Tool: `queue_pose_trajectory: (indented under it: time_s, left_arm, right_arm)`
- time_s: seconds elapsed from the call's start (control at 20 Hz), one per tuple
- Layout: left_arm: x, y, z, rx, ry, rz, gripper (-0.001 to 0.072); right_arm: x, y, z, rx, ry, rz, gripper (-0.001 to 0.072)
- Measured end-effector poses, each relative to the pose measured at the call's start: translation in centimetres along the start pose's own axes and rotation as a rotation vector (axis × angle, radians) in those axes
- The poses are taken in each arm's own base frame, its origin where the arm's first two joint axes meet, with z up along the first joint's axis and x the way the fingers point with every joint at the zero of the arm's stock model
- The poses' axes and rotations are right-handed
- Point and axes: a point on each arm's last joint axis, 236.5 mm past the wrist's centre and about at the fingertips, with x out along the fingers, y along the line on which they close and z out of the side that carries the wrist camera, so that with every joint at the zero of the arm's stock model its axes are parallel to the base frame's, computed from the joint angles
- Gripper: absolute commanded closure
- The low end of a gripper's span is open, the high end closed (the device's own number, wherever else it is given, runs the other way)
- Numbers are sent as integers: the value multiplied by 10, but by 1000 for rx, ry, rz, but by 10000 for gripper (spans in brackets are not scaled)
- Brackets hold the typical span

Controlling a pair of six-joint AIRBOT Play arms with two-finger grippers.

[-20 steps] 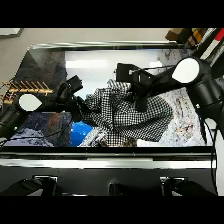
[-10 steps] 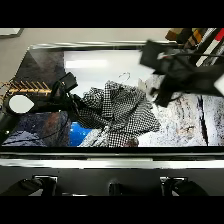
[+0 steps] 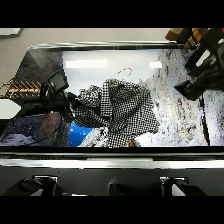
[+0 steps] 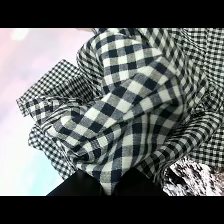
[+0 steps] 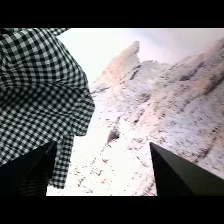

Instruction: Fold the clothes and pants, and hang the long-sleeved shirts on hangers.

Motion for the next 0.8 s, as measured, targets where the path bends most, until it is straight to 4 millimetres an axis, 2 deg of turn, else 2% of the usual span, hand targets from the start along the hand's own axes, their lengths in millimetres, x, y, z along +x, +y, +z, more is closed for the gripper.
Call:
queue_pose_trajectory:
  time_s: [0.2, 0.4, 0.55, 0.8]
  left_arm:
    - [-6, -2, 3, 9, -8, 4, 695]
    - [-7, -6, 2, 12, -2, -11, 694]
    - [-7, -7, 2, 12, 0, -17, 695]
    - [-7, -8, 2, 14, 2, -20, 695]
  right_arm:
    - [57, 18, 0, -41, -16, 163, 41]
    - [108, 34, 7, -103, -36, 235, 40]
    - [134, 43, 10, -131, -46, 262, 40]
    - [161, 59, 12, -122, -61, 323, 45]
